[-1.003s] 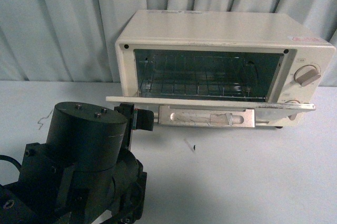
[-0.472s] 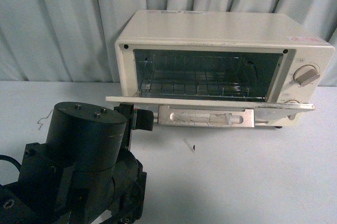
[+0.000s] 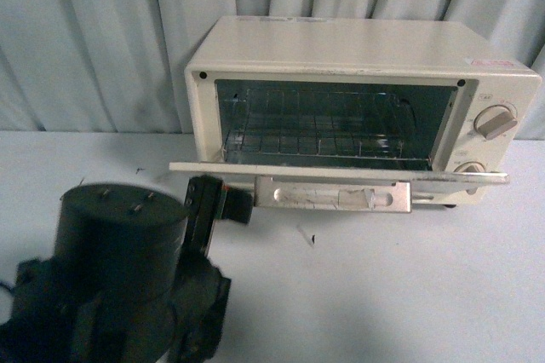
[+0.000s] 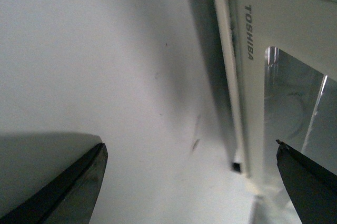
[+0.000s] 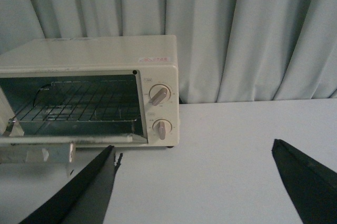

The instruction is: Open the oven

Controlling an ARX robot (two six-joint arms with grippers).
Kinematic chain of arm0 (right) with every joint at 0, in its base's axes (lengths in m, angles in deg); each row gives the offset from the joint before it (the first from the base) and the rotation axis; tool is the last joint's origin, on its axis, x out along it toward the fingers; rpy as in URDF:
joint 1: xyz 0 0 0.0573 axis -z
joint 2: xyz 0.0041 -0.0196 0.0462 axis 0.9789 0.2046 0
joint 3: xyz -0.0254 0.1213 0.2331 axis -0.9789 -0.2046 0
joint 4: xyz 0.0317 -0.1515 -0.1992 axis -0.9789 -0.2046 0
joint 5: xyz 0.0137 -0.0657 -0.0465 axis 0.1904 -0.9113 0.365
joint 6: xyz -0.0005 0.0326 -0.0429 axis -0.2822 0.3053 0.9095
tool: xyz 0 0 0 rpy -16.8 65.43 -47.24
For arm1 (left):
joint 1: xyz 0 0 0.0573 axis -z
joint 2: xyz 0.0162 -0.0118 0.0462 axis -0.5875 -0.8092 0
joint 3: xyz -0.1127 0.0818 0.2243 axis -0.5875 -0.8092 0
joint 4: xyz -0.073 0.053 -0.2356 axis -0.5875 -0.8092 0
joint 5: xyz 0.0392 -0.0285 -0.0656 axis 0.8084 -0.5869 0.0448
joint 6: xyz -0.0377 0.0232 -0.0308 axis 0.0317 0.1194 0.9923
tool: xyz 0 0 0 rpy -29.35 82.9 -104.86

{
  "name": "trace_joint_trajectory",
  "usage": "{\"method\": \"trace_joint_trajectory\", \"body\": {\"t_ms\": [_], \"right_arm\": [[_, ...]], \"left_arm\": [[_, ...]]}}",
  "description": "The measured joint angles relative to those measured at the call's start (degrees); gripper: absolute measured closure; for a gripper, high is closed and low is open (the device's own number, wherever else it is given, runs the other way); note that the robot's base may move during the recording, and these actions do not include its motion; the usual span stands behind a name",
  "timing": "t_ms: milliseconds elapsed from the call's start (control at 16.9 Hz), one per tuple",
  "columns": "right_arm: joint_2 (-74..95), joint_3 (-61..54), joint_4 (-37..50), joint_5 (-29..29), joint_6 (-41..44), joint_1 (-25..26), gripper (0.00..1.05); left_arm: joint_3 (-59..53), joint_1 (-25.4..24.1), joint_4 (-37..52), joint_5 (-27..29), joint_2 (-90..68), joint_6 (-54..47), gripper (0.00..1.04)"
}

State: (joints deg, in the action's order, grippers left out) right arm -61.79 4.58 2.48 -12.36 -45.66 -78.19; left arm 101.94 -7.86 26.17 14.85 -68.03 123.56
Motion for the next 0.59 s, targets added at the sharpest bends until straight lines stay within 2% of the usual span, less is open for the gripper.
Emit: {"method": "trace_joint_trajectory", "body": {"t_ms": [59,118,177,236,295,413,472,590], "right_arm": [[0.0,0.0,0.0,0.0,0.0,0.0,0.08],[0.0,0.0,0.0,0.0,0.0,0.0,0.07],[0.0,0.0,0.0,0.0,0.0,0.0,0.06],[0.0,0.0,0.0,0.0,0.0,0.0,0.06],[0.0,0.0,0.0,0.0,0.0,0.0,0.06],[0.0,0.0,0.1,0.0,0.0,0.0,0.06],[0.0,0.0,-0.2,-0.2,0.1,0.0,0.06],[0.0,0.0,-0.1,-0.2,0.1,0.0,0.06]], "left_arm": [[-4.2,-1.7,3.9,-0.8,0.7,-11.8,0.07],[-13.2,-7.3,9.5,-1.9,3.6,-31.2,0.07],[-23.7,-17.1,10.5,-6.5,10.8,-42.3,0.07],[-26.3,-20.5,9.9,-9.0,10.7,-42.5,0.07],[-26.1,-20.7,11.5,-6.5,7.9,-46.2,0.11],[-26.8,-21.2,14.3,-1.1,0.3,-64.5,0.32],[-28.5,-21.9,12.1,-1.7,3.0,-71.1,0.41],[-33.2,-22.8,10.3,-2.6,7.0,-77.8,0.55]]}}
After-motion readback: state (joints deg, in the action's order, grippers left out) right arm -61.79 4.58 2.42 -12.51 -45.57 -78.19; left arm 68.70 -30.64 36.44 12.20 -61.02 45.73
